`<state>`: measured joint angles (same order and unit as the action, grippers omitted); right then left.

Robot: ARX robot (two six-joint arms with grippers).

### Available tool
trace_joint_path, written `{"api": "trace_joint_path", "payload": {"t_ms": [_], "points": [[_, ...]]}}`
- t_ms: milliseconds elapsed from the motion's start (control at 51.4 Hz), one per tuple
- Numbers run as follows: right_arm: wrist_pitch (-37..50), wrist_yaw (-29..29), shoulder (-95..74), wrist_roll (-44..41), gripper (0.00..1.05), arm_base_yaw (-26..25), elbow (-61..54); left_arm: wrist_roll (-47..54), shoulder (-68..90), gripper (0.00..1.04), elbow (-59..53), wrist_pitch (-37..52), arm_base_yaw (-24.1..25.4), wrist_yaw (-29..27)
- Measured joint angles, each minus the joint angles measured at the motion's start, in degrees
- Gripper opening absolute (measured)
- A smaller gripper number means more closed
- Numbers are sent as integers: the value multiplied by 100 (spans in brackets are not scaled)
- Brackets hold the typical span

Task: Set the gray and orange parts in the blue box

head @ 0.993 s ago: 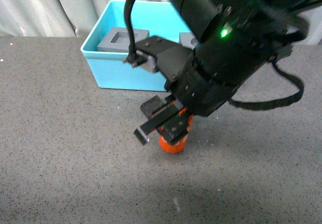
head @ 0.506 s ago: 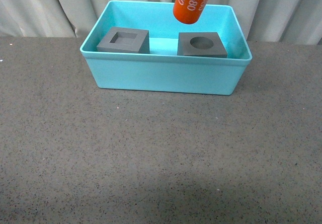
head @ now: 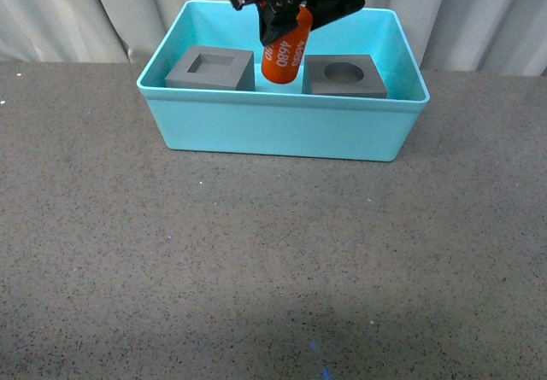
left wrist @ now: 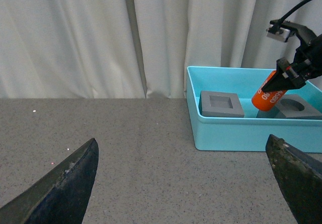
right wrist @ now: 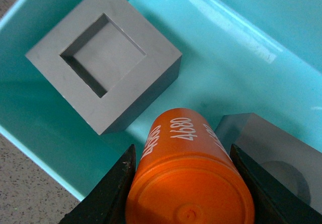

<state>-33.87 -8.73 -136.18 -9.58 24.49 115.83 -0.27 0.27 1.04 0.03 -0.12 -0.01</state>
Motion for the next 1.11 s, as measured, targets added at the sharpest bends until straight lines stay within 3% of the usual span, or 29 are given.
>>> {"api": "trace_joint_path", "payload": {"t_ms": [1051,1110], "points": [[-752,92,-1272,214,45,79,1272,0,-2,98,0,0,0,0],[-752,90,-1276,227,55,79,1272,0,-2,98,0,0,0,0]]}}
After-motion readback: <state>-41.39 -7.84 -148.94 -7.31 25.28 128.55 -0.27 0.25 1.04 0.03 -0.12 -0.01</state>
